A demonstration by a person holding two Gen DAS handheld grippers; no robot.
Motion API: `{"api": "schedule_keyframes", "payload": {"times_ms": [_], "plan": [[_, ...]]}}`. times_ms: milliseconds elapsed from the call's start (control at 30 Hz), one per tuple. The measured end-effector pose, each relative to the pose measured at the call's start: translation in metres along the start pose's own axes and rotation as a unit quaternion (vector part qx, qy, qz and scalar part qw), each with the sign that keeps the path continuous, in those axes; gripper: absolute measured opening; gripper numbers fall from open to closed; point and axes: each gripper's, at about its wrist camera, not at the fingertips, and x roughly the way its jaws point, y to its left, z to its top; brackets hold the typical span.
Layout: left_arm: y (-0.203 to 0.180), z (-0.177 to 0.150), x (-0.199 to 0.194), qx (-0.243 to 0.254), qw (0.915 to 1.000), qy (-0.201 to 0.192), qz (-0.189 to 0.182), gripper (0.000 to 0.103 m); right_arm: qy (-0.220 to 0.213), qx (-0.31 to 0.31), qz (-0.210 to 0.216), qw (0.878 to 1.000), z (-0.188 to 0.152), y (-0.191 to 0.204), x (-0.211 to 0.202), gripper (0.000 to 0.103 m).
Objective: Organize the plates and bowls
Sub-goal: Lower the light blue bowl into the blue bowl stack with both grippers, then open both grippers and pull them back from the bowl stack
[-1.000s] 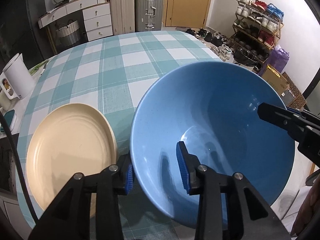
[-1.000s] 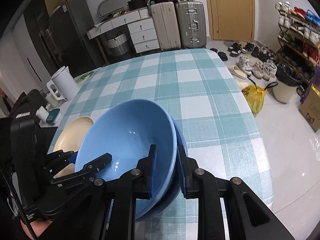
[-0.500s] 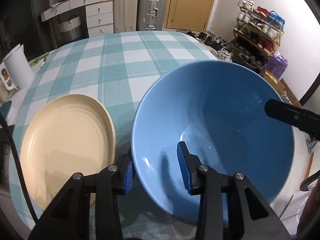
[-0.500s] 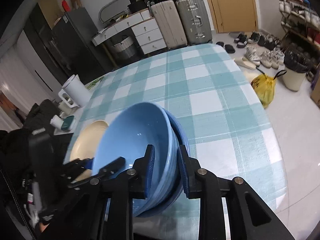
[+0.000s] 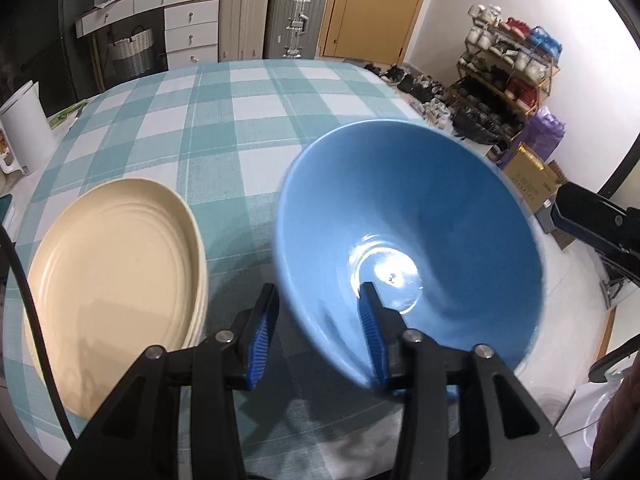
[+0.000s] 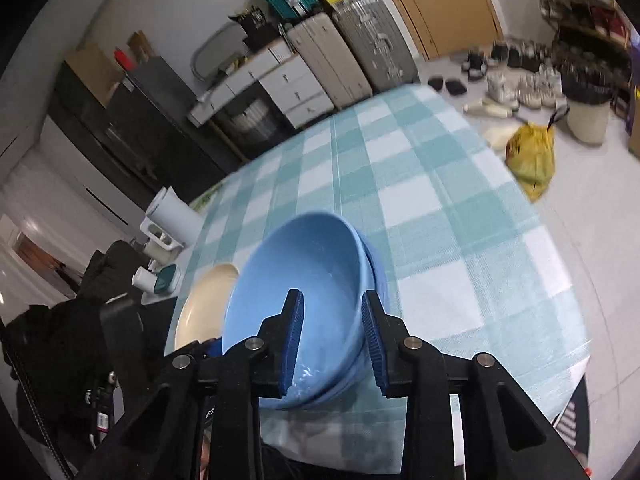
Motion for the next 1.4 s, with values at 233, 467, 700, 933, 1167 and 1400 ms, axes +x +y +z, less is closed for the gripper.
{"api": "schedule_keyframes", "payload": {"times_ms": [233, 467, 700, 933, 1167, 1400], "plan": [[0.002, 0.0, -0.01, -0.026, 0.9995, -0.017, 0.0, 0.044, -0.068, -0.046, -0.032, 0.996, -0.003, 0.014, -0.024, 0.054], [0.003, -0.004, -0.033, -0.032, 0.9974, -0.06, 0.023, 0.052, -0.1, -0.054, -0.022, 0.993, -0.029, 0.017, -0.029, 0.062], [-0.012, -0.027, -0.076, 0.023, 0.9773, -0.17, 0.124, 0.098, -0.185, -0.108, -0.048, 0.976, -0.072, 0.033, -0.054, 0.096], [-0.007, -0.062, -0.107, 0.032, 0.9532, -0.232, 0.191, 0.103, -0.216, -0.167, -0.053, 0.96, -0.118, 0.052, -0.062, 0.102], [0.017, -0.1, -0.129, -0.047, 0.965, -0.212, 0.148, 0.103, -0.213, -0.124, -0.022, 0.969, -0.147, 0.054, -0.066, 0.102], [0.034, -0.107, -0.133, -0.076, 0.9663, -0.195, 0.15, 0.103, -0.201, -0.11, -0.071, 0.971, -0.174, 0.073, -0.063, 0.102]]}}
